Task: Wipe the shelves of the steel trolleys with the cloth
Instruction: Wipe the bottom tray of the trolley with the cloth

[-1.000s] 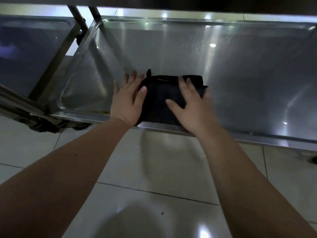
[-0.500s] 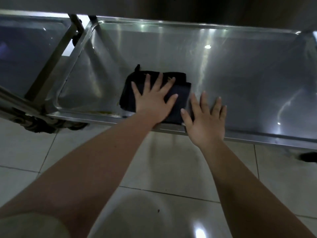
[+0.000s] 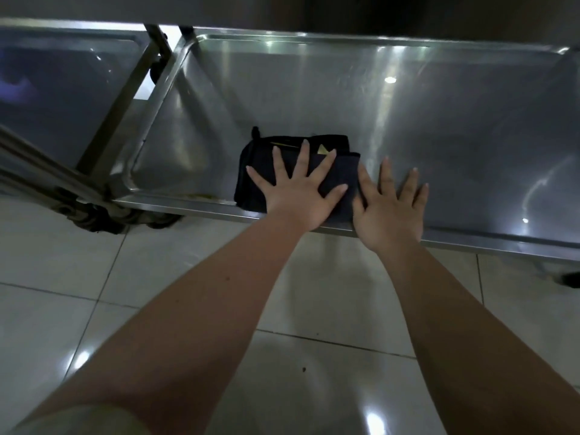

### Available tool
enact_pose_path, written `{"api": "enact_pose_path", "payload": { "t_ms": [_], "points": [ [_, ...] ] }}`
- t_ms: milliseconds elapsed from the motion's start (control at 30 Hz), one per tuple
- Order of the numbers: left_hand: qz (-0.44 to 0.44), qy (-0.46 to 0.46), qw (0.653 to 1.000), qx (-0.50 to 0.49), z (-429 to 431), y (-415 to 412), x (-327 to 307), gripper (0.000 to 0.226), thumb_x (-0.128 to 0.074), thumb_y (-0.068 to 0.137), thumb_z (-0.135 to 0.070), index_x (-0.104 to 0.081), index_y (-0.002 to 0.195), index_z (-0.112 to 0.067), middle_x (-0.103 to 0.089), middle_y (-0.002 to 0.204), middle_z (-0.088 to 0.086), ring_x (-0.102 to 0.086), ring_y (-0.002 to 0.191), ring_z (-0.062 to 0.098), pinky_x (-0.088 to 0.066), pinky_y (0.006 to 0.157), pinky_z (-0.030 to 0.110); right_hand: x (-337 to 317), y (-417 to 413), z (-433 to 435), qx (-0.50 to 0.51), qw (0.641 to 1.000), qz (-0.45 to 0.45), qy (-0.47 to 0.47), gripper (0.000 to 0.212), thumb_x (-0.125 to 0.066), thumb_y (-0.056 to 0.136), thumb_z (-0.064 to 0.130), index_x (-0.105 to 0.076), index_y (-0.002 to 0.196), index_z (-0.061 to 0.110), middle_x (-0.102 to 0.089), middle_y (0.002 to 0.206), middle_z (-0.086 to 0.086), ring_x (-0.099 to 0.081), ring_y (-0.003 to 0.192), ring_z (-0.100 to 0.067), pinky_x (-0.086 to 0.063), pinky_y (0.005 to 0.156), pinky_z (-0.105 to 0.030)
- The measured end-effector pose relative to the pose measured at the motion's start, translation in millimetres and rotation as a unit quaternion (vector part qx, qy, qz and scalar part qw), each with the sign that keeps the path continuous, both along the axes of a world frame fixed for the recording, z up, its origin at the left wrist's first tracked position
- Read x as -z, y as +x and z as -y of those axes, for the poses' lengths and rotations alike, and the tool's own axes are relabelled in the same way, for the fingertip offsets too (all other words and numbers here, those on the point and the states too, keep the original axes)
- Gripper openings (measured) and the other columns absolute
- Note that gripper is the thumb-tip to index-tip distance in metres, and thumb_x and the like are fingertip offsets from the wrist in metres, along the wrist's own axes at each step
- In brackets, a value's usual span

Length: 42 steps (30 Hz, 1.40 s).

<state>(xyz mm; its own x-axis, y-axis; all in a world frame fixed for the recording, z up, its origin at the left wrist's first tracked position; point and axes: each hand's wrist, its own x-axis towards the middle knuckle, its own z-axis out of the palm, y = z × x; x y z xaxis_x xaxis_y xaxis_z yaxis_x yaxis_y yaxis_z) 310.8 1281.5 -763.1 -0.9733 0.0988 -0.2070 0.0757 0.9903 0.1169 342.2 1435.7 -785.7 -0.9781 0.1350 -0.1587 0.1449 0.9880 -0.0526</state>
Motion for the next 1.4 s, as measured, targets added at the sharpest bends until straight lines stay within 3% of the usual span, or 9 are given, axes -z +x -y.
{"api": "enact_pose_path", "payload": {
  "t_ms": [167,333,500,667,867,1000,1167,1400],
  "points": [
    [0.012,-0.024,0.999,0.018,50,12,-1,0.077,-0.004,0.071,-0.091,0.018,0.139,-0.064,0.024,0.159,-0.016,0.026,0.143,0.041,0.016,0.106,0.072,-12,2,4,0.002,0.999,0.044,-0.008,0.064,-0.001,0.088,0.074,0.020,0.145,0.052,0.023,0.161,0.004,0.019,0.145,-0.043,0.013,0.113,-0.059],
    [0.041,-0.025,0.999,0.000,102,4,-9,0.080,-0.003,0.064,-0.094,0.020,0.136,-0.067,0.025,0.158,-0.020,0.025,0.144,0.038,0.012,0.109,0.070,-29,-10,34,0.036,0.992,0.114,-0.041,0.066,-0.014,0.090,0.076,0.017,0.144,0.055,0.028,0.159,0.006,0.025,0.142,-0.045,0.014,0.105,-0.072],
    [0.012,-0.035,0.999,-0.014,166,5,-7,0.075,-0.005,0.069,-0.092,0.020,0.135,-0.068,0.020,0.160,-0.020,0.020,0.146,0.037,0.010,0.111,0.068,-32,-27,103,-0.080,0.988,0.083,-0.101,0.058,-0.014,0.097,0.065,0.013,0.147,0.052,0.021,0.160,0.013,0.027,0.143,-0.037,0.016,0.108,-0.068],
    [0.016,-0.009,0.999,-0.027,161,-3,-6,0.082,0.001,0.066,-0.092,0.011,0.142,-0.063,0.014,0.162,-0.015,0.020,0.146,0.040,0.016,0.108,0.067,-12,-22,117,-0.067,0.996,0.050,-0.042,0.058,-0.005,0.093,0.068,0.019,0.144,0.055,0.025,0.158,0.017,0.026,0.144,-0.038,0.017,0.102,-0.074],
    [-0.008,-0.012,1.000,-0.016,123,-13,6,0.073,0.000,0.071,-0.090,0.019,0.137,-0.065,0.021,0.161,-0.007,0.021,0.145,0.041,0.017,0.100,0.074,-7,-19,113,-0.073,0.997,0.028,-0.014,0.059,-0.002,0.092,0.070,0.019,0.144,0.054,0.022,0.160,0.015,0.021,0.146,-0.038,0.012,0.106,-0.072],
    [-0.036,0.005,0.999,-0.028,162,-45,7,0.070,-0.002,0.072,-0.087,0.010,0.138,-0.068,0.010,0.164,-0.009,0.017,0.147,0.038,0.016,0.099,0.076,-6,-20,112,-0.076,0.997,0.026,-0.013,0.059,-0.003,0.092,0.070,0.019,0.144,0.055,0.022,0.160,0.015,0.023,0.145,-0.038,0.014,0.107,-0.071],
    [-0.017,-0.009,0.997,-0.073,196,-78,3,0.067,-0.010,0.078,-0.087,0.008,0.139,-0.068,0.009,0.164,-0.009,0.017,0.147,0.038,0.012,0.099,0.079,-4,-20,112,-0.077,0.997,0.019,-0.013,0.056,-0.001,0.092,0.069,0.020,0.142,0.056,0.021,0.160,0.015,0.023,0.145,-0.038,0.015,0.108,-0.070],
    [-0.034,-0.007,0.999,0.000,193,-34,12,0.068,-0.002,0.073,-0.090,0.014,0.135,-0.069,0.013,0.163,-0.011,0.017,0.146,0.039,0.015,0.099,0.076,-4,-17,114,-0.068,0.998,0.017,0.000,0.056,-0.001,0.091,0.070,0.019,0.142,0.057,0.021,0.160,0.013,0.022,0.145,-0.040,0.018,0.105,-0.068]
  ]
}}
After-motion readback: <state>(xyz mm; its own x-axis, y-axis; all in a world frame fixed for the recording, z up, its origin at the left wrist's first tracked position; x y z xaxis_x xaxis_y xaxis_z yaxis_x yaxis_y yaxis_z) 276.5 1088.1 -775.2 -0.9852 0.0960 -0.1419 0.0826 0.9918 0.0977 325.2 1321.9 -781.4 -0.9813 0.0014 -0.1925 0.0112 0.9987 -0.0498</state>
